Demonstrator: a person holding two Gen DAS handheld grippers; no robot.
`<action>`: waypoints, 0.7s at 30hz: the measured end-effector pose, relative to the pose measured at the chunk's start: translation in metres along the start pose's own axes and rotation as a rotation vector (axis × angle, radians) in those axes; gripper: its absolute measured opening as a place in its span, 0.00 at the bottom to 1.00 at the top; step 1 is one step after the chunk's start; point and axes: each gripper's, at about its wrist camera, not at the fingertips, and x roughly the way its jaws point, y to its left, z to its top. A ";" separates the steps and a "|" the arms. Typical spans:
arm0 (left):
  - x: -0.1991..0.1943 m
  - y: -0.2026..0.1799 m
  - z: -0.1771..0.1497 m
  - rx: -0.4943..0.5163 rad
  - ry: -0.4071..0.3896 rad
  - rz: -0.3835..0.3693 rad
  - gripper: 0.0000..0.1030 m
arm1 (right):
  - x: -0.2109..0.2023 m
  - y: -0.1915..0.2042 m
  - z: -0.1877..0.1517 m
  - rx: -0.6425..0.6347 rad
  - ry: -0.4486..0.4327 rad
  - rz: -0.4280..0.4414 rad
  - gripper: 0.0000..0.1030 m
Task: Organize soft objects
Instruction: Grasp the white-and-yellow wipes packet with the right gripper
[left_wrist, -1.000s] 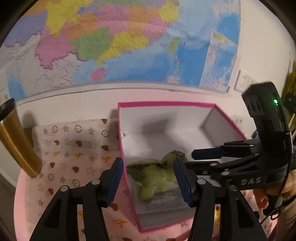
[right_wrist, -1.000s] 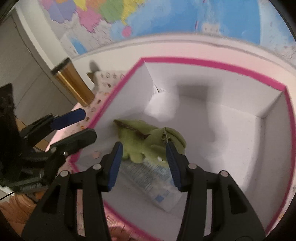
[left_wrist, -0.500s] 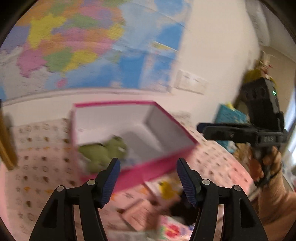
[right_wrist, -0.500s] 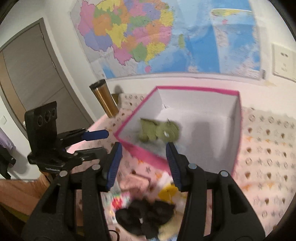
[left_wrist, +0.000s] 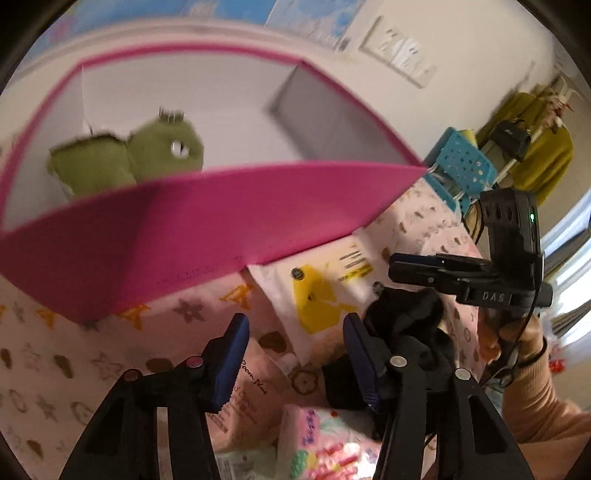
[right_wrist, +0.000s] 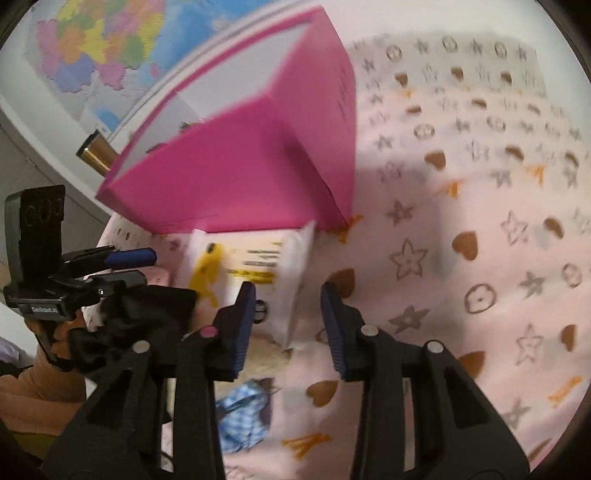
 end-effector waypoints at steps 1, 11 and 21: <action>0.007 0.004 0.001 -0.017 0.022 -0.008 0.49 | 0.002 0.001 0.000 0.000 -0.001 0.009 0.38; 0.040 -0.001 0.002 0.007 0.148 -0.039 0.49 | 0.015 0.009 0.002 -0.052 -0.015 0.037 0.23; 0.047 0.004 0.008 -0.048 0.127 -0.097 0.47 | -0.009 0.015 -0.004 -0.102 -0.133 0.084 0.15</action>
